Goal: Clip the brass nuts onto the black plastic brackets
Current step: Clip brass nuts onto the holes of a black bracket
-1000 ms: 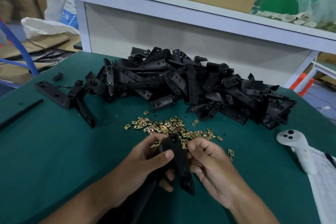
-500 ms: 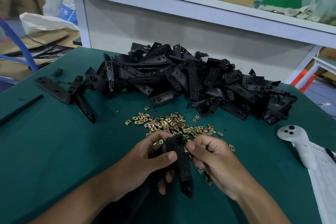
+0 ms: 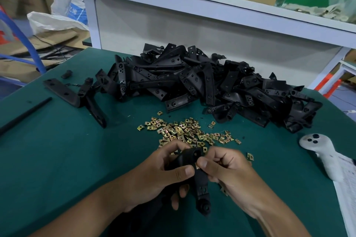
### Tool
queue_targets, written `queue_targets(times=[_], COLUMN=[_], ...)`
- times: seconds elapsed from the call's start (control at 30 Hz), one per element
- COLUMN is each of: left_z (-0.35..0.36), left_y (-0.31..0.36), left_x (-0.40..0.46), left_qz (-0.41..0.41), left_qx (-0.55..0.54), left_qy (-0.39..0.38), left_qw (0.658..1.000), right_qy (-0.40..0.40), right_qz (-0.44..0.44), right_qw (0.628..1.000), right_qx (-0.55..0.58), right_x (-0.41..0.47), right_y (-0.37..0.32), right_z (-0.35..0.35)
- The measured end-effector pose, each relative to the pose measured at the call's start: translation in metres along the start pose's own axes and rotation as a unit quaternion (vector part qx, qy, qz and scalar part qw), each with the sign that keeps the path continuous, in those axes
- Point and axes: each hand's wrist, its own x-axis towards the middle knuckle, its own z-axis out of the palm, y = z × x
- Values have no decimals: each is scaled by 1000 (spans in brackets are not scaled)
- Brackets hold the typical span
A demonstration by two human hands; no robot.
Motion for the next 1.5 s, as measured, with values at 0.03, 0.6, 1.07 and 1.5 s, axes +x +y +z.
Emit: queue_targets(times=[0.03,0.6,1.07,1.5], left_z=[1,2,-10,-5], left_y=[0,12,5,9], left_x=[0,-4,0,-1], left_qz=[0,36,36,24], left_qx=[-1,-81,-15,3], left_qy=[0,96,86,114], left_qw=[1000,991,996,993], right_qy=[3,42,32,9], right_qz=[2,106,52,40], right_qw=[1000,912,958,961], right_qx=[2,395,280,272], right_x=[0,15,16,12], right_y=[0,13,15,16], right_z=[0,-20,-16,-14])
